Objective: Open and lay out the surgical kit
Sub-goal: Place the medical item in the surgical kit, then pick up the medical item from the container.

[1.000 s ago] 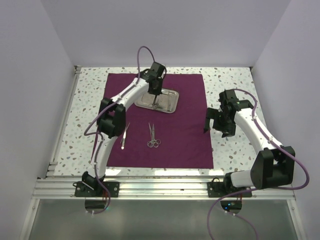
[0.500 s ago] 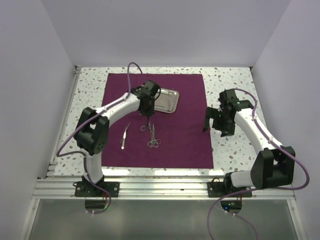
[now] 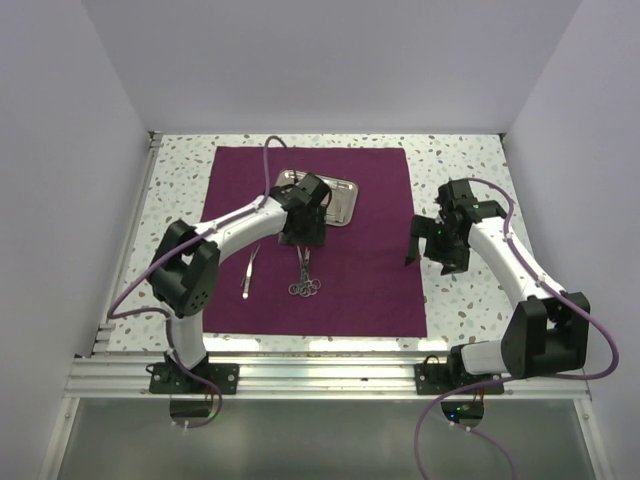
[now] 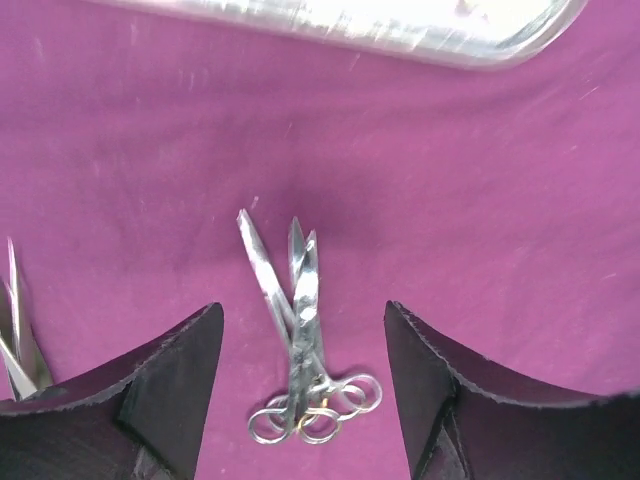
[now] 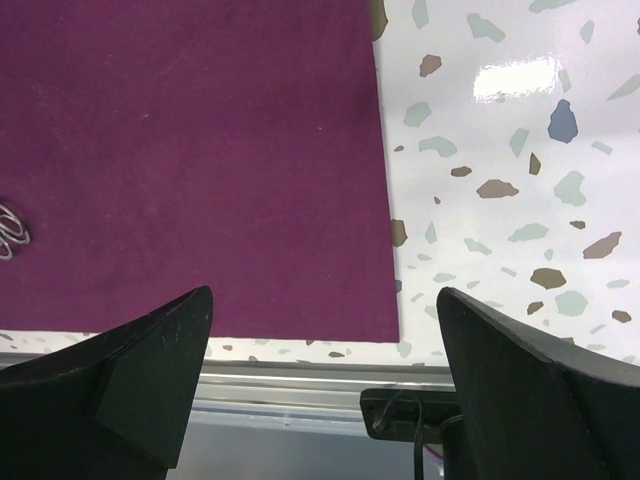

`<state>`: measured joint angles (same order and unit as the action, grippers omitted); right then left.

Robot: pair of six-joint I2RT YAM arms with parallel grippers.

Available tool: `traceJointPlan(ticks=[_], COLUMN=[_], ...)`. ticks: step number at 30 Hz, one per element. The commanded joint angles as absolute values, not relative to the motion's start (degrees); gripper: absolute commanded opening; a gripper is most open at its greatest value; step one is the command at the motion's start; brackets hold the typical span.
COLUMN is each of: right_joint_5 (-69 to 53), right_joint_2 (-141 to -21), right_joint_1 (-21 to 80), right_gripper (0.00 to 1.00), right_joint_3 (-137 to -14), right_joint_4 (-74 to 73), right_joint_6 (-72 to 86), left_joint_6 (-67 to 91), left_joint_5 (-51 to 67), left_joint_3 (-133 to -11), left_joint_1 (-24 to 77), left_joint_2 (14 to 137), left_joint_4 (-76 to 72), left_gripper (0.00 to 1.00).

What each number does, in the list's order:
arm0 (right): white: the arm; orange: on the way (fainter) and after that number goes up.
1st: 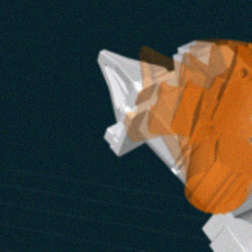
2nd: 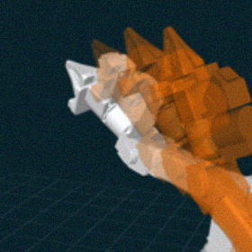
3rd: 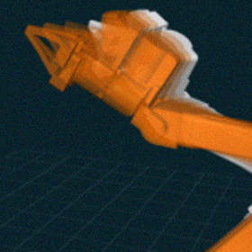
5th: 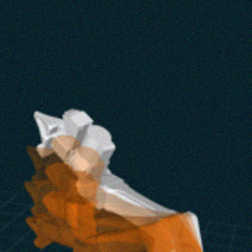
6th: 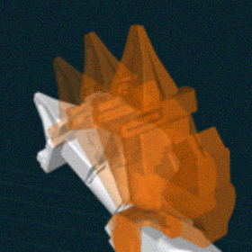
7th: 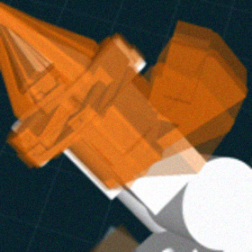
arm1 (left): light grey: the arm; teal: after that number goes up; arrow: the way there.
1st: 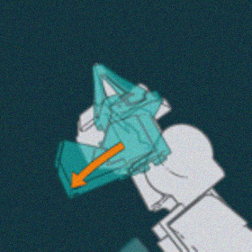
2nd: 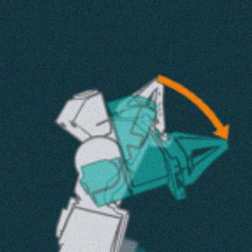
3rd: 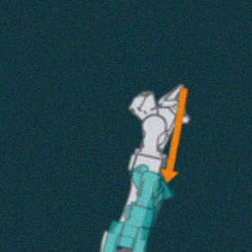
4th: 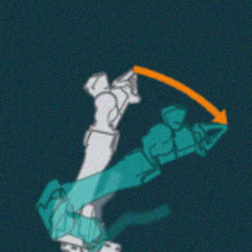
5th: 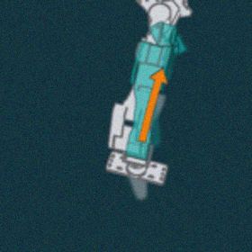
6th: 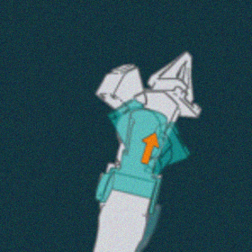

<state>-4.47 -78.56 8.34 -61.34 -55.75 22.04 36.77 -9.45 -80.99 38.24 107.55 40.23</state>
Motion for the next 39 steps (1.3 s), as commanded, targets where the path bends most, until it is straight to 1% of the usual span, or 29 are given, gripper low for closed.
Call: traceJointPlan(ticks=[1, 3, 4, 5, 7, 8, 10, 11, 14, 17, 23, 30, 34, 39], right_joint_5=[-5.2, -4.8, -4.7, -4.7, -4.4, -4.3, -4.0, -3.8, -3.4, -2.7, -3.3, -3.7, -4.1, -4.5], right_joint_2=[-77.3, -77.0, -77.0, -76.7, -76.4, -76.3, -75.9, -75.7, -75.2, -74.9, -74.8, -74.4, -74.2, -73.7], right_joint_1=[8.5, 8.5, 8.6, 8.6, 8.5, 8.5, 8.6, 8.6, 8.4, 8.5, 8.5, 8.5, 8.5, 8.8], right_gripper=[0.99, 0.98, 0.98, 0.98, 0.98, 0.98, 0.98, 0.98, 0.98, 0.99, 0.98, 0.98, 0.98, 0.98], right_joint_3=[-61.7, -61.9, -62.0, -62.1, -62.2, -62.2, -62.2, -62.2, -62.2, -62.3, -61.4, -60.9, -60.7, -60.5], right_joint_4=[-55.7, -55.8, -55.8, -55.8, -55.7, -55.8, -55.8, -55.7, -55.9, -56.4, -57.0, -56.8, -56.3, -55.9], right_joint_6=[21.7, 21.6, 21.7, 21.6, 21.6, 21.6, 21.5, 21.5, 21.5, 21.4, 21.2, 21.0, 21.0, 20.9], left_joint_6=[33.9, 31.5, 31.3, 31.3, 32.2, 32.6, 34.4, 35.1, 37.0, 38.8, 45.5, 50.1, 51.3, 52.3], left_joint_5=[-12.2, -12.4, -12.3, -12.1, -11.9, -11.9, -12.2, -13.7, -15.5, -16.6, -20.7, -25.0, -26.9, -27.8], left_joint_3=[-88.8, -95.0, -97.4, -102.7, -107.4, -111.8, -116.0, -120.7, -128.3, -130.7, -127.1, -131.5, -134.0, -132.7], left_joint_1=[37.2, 36.0, 34.4, 33.6, 31.2, 30.6, 29.0, 28.7, 28.0, 27.6, 27.3, 27.3, 27.3, 27.3], left_joint_2=[108.9, 112.6, 114.2, 115.7, 120.3, 121.9, 126.4, 128.0, 134.2, 137.9, 139.4, 142.9, 145.4, 146.7], left_joint_4=[40.2, 41.3, 42.8, 43.6, 44.4, 44.4, 44.7, 45.3, 45.9, 44.7, 39.6, 39.9, 42.4, 41.8], left_gripper=[0.70, 0.68, 0.66, 0.64, 0.63, 0.62, 0.63, 0.65, 0.67, 0.68, 0.68, 0.69, 0.70, 0.70])
